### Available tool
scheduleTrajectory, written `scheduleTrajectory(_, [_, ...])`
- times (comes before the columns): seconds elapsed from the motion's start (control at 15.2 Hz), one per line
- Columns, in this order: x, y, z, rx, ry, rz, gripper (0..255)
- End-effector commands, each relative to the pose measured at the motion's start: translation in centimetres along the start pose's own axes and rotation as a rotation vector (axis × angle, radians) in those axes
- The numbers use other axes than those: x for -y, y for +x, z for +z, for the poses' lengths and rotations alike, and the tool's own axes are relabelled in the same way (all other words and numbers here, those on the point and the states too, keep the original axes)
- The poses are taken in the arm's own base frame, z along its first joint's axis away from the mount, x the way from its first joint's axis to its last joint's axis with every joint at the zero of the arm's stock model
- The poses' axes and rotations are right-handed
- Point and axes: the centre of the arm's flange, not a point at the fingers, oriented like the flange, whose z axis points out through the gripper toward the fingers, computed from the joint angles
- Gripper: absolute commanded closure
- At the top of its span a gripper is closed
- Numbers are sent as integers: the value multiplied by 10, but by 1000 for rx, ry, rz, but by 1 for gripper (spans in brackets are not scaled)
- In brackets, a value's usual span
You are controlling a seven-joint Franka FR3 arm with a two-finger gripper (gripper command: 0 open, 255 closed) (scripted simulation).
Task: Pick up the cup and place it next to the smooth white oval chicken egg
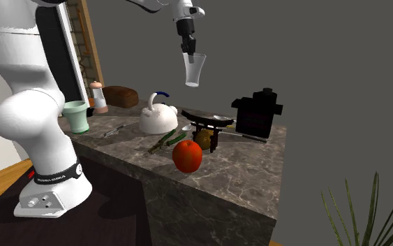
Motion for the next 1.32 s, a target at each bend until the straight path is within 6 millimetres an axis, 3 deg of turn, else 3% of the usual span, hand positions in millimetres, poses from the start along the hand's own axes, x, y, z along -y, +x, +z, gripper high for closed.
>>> scheduleTrajectory(0.0, [26, -8, -5, 0, 0, 1, 255])
scheduleTrajectory(1.25, [262, -71, -62, 0, 0, 1, 255])
